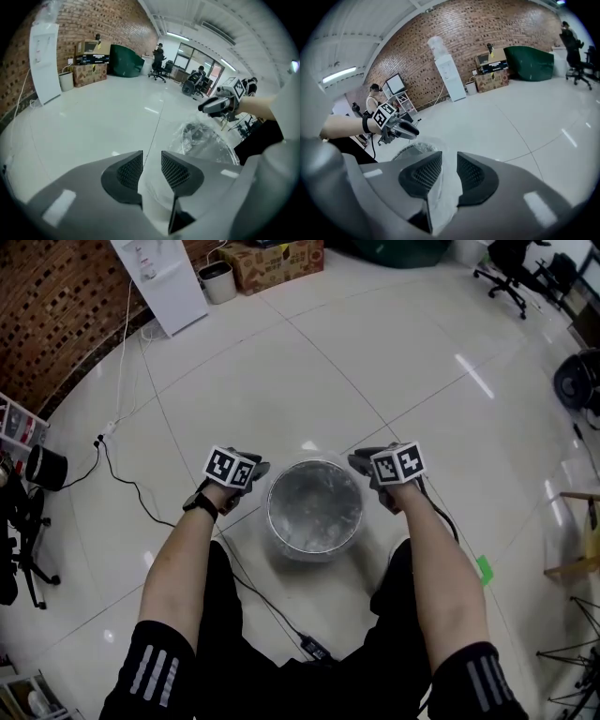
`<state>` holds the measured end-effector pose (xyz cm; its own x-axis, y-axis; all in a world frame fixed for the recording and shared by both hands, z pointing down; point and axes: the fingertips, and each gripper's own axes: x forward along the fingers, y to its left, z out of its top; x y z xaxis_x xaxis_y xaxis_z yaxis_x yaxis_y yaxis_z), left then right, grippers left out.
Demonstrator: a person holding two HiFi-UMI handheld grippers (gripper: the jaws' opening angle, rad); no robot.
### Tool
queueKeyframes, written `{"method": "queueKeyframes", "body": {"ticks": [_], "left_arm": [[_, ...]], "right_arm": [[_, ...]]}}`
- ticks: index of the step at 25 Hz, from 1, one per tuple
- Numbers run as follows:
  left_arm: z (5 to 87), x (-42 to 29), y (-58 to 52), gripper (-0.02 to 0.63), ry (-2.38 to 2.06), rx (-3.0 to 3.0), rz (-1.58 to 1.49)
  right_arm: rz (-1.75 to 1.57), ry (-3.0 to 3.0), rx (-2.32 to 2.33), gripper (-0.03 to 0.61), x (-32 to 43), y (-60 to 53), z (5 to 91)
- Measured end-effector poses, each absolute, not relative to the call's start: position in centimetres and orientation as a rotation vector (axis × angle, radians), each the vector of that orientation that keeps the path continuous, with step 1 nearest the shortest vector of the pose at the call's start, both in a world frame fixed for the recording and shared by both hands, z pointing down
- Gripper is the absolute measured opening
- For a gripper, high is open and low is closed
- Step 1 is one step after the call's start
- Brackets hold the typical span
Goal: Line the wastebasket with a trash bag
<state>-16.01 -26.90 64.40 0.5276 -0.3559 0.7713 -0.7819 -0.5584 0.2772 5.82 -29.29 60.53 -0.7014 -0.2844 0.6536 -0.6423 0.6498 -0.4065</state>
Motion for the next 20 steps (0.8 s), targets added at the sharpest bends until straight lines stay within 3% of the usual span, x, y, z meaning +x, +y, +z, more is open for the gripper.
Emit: {"method": "queueKeyframes", "body": {"ticks": [6, 7, 9, 10, 20], "left_arm": [[66.2, -14.2, -26.1, 0.123, -0.758, 2.062, 0.719], [66.3, -14.1, -26.0, 0.102, -0.739, 2.059, 0.7], [66.5, -14.1, -25.9, 0.025, -0.723, 2.059, 0.684], [66.5, -14.1, -25.8, -0.006, -0.719, 2.062, 0.692], [69.0, -15.2, -25.6, -0.006, -0.757, 2.069, 0.888]], "right_arm": [[1.072, -2.292, 0.635, 0.114, 5.1, -28.2, 63.4], [1.08, -2.292, 0.616, 0.108, 4.9, -28.0, 63.6], [1.06, -2.285, 0.608, 0.009, 4.7, -28.1, 63.9], [1.049, -2.281, 0.61, 0.008, 4.8, -28.2, 64.0], [0.955, -2.184, 0.743, 0.007, 6.8, -30.1, 66.6]]}}
